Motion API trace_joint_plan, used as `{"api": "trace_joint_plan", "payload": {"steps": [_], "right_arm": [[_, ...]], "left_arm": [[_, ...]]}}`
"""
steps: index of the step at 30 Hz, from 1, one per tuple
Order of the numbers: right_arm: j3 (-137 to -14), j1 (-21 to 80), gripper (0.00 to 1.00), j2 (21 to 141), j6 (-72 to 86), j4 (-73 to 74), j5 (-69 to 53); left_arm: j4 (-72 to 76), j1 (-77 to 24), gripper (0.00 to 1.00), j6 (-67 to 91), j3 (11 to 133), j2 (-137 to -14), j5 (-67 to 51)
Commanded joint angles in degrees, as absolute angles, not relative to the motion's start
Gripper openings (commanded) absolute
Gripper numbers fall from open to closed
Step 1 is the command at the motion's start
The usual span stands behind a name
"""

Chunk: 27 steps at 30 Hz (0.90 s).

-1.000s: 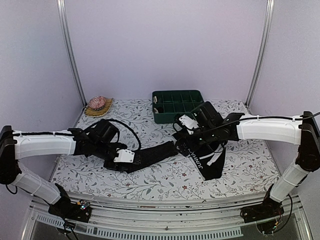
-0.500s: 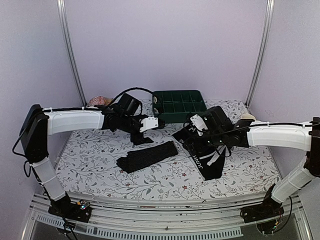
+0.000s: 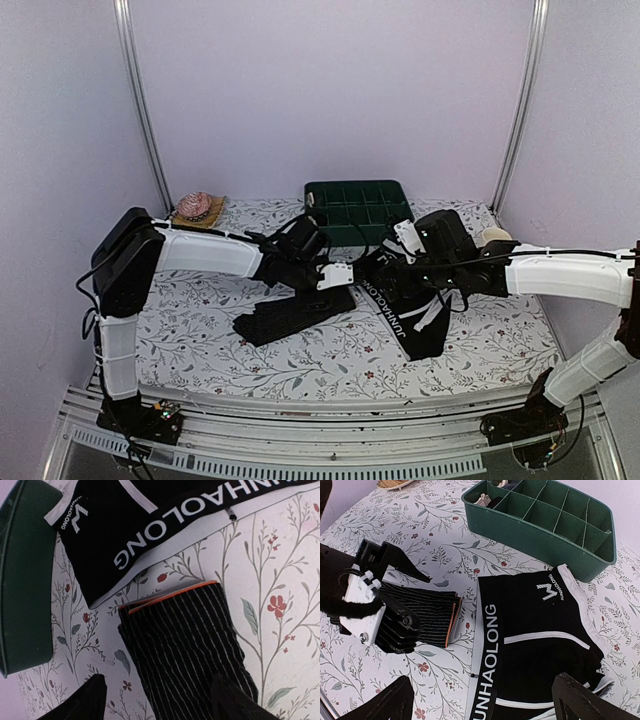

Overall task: Roll the underwear
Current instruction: Rotate the underwear at the center of the board.

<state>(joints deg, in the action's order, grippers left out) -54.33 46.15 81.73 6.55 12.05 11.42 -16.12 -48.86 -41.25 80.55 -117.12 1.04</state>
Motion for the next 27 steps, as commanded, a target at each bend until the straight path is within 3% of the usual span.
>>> {"api": "trace_joint_plan", "payload": {"steps": [1,14,27], "right_arm": [[-53.82,46.06,0.99,81.43,6.95,10.46,10.88],[-53.30,46.06,0.99,80.59,6.77,9.67,10.35],[-53.46,46.06,0.99,80.99,6.54,9.14,9.43]], "left_arm": [[-13.10,-48.44,0.75,-40.69,81.60,-117.25,4.36],[-8.59,-46.84,0.74,-40.10,80.05,-122.93,12.72],[-9.51,-33.16,0.75,-26.23,77.31,-120.24,16.15]]}}
